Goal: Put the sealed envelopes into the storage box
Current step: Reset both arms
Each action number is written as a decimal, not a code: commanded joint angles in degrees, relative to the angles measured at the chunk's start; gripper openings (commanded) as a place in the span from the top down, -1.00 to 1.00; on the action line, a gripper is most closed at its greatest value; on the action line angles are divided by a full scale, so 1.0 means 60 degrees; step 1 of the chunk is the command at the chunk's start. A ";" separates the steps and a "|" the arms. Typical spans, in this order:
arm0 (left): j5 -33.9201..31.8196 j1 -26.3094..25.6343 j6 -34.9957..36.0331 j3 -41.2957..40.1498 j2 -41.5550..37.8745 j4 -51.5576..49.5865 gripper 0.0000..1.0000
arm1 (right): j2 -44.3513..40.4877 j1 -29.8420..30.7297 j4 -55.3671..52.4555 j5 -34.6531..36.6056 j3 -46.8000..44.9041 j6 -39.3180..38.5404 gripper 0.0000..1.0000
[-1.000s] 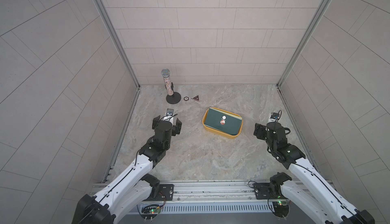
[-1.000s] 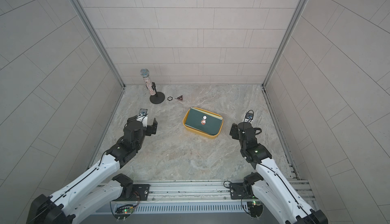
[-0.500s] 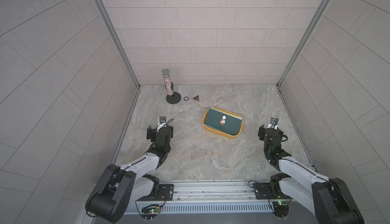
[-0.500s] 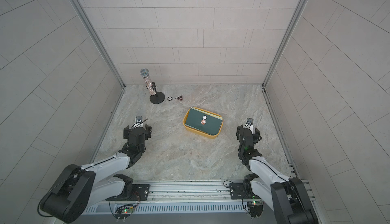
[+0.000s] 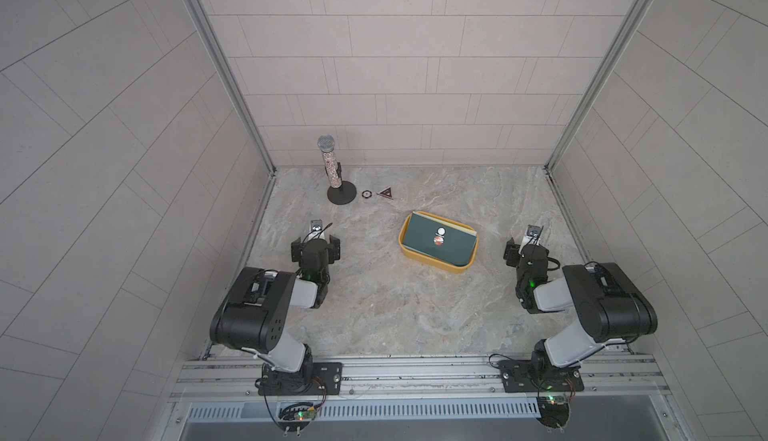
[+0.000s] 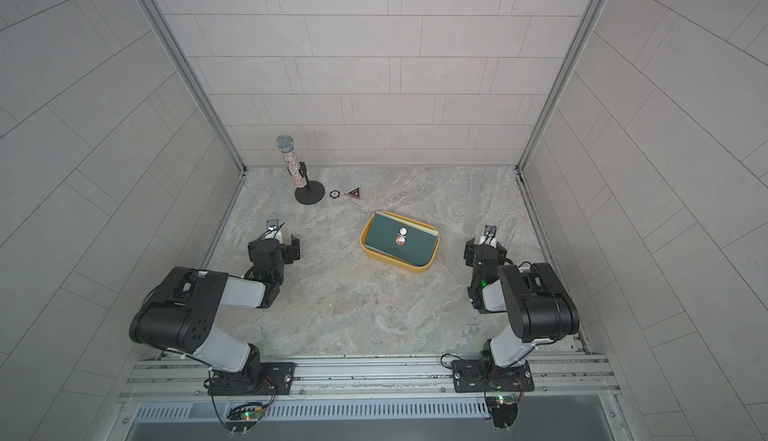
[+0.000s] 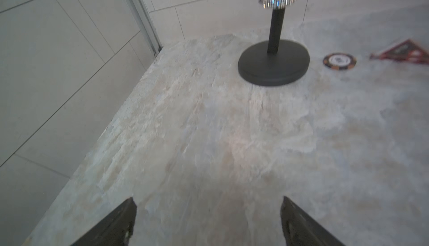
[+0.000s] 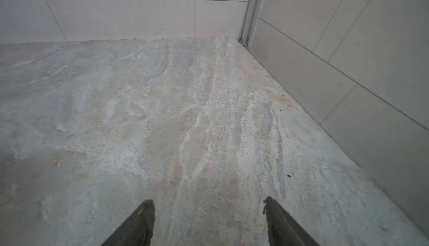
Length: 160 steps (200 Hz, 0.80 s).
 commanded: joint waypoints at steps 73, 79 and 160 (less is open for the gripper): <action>0.1420 0.0607 -0.0535 0.0355 -0.0106 -0.0855 -1.00 | -0.0059 -0.0102 0.0205 -0.0678 0.0333 -0.0094 -1.00; 0.1427 0.0611 -0.0539 0.0344 -0.0113 -0.0841 -1.00 | -0.0126 -0.0082 -0.0081 -0.0664 0.0405 -0.0123 -1.00; 0.1427 0.0616 -0.0528 0.0342 -0.0106 -0.0847 -1.00 | -0.0098 -0.0081 -0.0021 -0.0682 0.0408 -0.0130 -1.00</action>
